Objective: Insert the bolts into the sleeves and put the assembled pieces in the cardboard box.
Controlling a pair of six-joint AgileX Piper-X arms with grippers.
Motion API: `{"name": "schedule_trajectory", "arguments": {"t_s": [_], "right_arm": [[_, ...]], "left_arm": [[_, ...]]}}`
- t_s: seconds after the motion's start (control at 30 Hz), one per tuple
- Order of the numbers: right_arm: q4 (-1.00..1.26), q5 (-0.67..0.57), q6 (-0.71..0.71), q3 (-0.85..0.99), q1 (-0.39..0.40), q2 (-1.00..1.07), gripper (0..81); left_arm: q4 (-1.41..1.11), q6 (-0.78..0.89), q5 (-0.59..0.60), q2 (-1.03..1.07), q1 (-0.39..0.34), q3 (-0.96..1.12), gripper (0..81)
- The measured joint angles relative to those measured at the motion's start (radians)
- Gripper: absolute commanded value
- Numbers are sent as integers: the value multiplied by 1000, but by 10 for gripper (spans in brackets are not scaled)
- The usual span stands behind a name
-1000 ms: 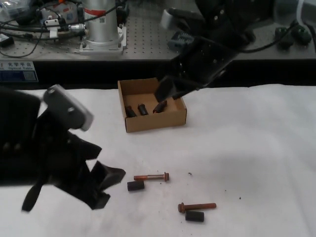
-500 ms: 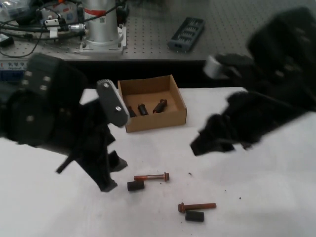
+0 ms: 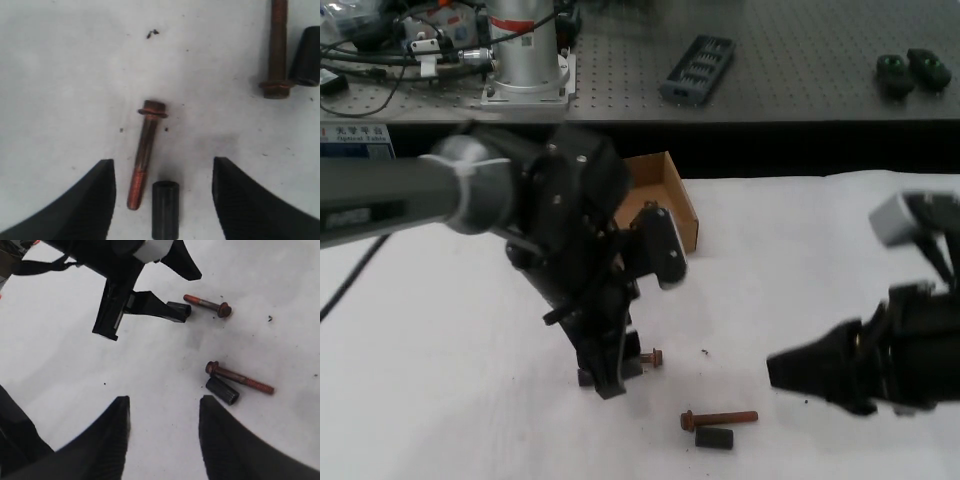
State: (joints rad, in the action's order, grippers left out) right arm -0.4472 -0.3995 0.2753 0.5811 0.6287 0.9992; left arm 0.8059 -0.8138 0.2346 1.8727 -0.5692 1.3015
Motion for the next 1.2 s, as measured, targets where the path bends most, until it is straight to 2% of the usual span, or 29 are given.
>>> {"name": "schedule_trajectory", "arguments": {"t_s": [0.43,0.63,0.8,1.2], "right_arm": [[115,-113,107,-32,2,0,337],[123,-115,106,-45,35,0,337],[144,-110,106,-45,106,0,337],[200,-52,122,-120,116,-2,337]], "left_arm": [[49,-54,-43,73,-31,22,420],[15,-54,-52,109,-31,51,420],[-8,-54,-76,120,-32,73,420],[8,-54,-153,123,-32,78,420]]}}
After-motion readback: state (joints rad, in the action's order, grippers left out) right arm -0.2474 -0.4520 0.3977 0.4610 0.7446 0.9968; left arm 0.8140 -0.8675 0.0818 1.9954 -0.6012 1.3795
